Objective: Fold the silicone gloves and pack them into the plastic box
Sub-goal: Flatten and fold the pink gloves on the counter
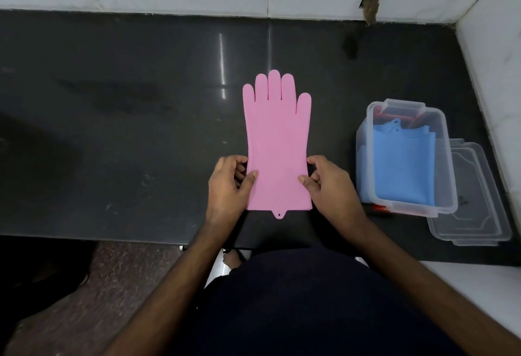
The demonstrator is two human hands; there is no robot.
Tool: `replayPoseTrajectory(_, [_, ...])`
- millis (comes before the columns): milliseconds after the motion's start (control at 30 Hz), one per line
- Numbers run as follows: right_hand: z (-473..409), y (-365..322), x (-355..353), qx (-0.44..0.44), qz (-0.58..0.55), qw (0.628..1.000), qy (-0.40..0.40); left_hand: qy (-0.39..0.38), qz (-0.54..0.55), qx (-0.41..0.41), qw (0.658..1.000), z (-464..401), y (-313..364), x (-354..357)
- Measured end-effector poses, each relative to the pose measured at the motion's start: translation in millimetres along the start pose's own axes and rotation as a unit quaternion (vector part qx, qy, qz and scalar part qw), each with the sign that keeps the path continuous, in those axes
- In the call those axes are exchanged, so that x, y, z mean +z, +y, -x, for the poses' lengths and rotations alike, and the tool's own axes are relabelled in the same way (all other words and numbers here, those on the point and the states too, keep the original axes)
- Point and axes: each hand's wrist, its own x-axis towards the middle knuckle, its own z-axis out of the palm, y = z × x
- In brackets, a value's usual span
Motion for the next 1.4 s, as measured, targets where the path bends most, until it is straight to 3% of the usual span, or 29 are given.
replayPoseTrajectory(400, [-3, -6, 2, 0.062, 0.028, 0.997, -0.031, -0.027, -0.049, -0.065, 0.996, 11, -2, -11])
replayPoseTrajectory(633, [4, 1, -5, 0.069, -0.081, 0.994, -0.019, -0.029, -0.037, -0.100, 0.994, 11, 3, -10])
replayPoseTrajectory(800, [7, 3, -2, 0.109, -0.200, 0.971, -0.070, -0.023, 0.047, -0.147, 0.988, 20, 4, -7])
replayPoseTrajectory(1100, [20, 4, -1, -0.004, -0.220, 0.972, -0.083, -0.040, 0.211, -0.200, 0.956, 38, 9, -13])
replayPoseTrajectory(1233, [24, 2, -2, -0.010, -0.207, 0.975, -0.084, -0.023, 0.273, -0.197, 0.941, 45, 12, -14])
replayPoseTrajectory(1400, [36, 6, -7, -0.078, -0.184, 0.976, -0.088, -0.061, 0.330, -0.211, 0.918, 52, 12, -22])
